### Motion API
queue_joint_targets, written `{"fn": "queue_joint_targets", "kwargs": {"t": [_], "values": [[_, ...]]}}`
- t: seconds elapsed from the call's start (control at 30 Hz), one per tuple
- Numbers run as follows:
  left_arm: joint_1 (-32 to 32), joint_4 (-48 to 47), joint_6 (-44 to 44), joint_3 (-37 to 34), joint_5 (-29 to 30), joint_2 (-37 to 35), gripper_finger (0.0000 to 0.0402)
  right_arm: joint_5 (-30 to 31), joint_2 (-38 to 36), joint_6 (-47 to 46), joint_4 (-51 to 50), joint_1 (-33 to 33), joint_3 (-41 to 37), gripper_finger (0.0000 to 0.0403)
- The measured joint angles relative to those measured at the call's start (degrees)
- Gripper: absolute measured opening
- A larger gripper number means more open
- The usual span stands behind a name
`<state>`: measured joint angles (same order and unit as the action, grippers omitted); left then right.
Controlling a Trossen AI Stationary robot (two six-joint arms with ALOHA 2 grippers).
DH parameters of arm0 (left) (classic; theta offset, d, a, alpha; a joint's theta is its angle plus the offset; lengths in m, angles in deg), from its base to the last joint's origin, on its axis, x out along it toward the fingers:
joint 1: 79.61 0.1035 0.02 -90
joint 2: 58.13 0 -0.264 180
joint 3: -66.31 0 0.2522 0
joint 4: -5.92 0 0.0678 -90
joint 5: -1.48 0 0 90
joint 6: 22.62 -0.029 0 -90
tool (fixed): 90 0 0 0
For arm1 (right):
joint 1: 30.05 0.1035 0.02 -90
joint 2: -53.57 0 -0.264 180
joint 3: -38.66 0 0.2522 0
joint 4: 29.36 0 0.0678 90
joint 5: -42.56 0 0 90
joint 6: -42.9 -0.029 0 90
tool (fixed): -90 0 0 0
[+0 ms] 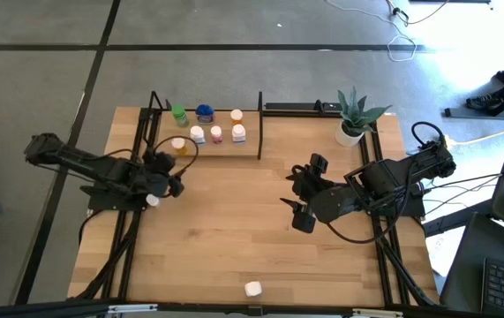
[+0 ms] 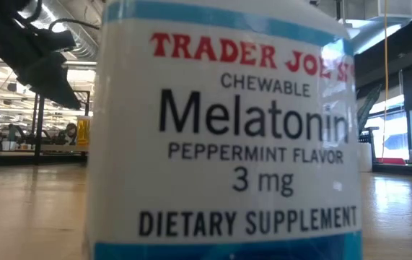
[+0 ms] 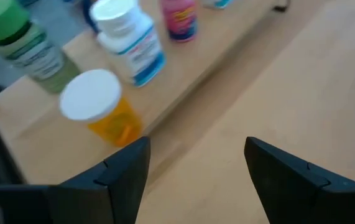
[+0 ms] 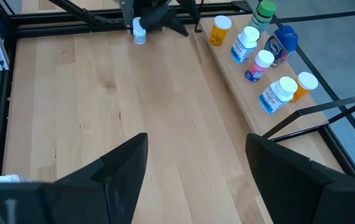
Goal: Pick and place medicine bottles onto shelf by color
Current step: Put the orange pill bottle on the shelf
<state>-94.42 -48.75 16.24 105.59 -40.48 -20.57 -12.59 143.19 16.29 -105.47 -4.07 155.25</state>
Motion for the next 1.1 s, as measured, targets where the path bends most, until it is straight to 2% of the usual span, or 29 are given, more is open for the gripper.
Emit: {"fn": "queue_joint_targets", "kwargs": {"t": [0.13,0.43,0.7,0.9,1.1], "values": [[4.0,-0.4,0.0,0.0,-1.1,0.0,0.0255,0.6,0.0,-0.2,0.0,0.0,0.0,0.0272],[13.0,1.1,1.1,0.0,-1.7,0.6,0.0255,9.5,0.0,-2.8,0.2,0.0,0.0,0.0272],[19.0,2.0,5.8,-0.1,-6.9,5.3,0.0255,9.7,0.0,-2.8,0.2,0.0,0.0,0.0272],[21.8,7.5,5.7,-0.1,-7.3,8.6,0.0255,9.7,0.0,-2.8,0.3,0.0,0.0,0.0272],[25.4,8.4,5.6,-0.1,-7.3,11.6,0.0255,10.6,0.0,-2.8,0.4,0.0,0.0,0.0272]]}}
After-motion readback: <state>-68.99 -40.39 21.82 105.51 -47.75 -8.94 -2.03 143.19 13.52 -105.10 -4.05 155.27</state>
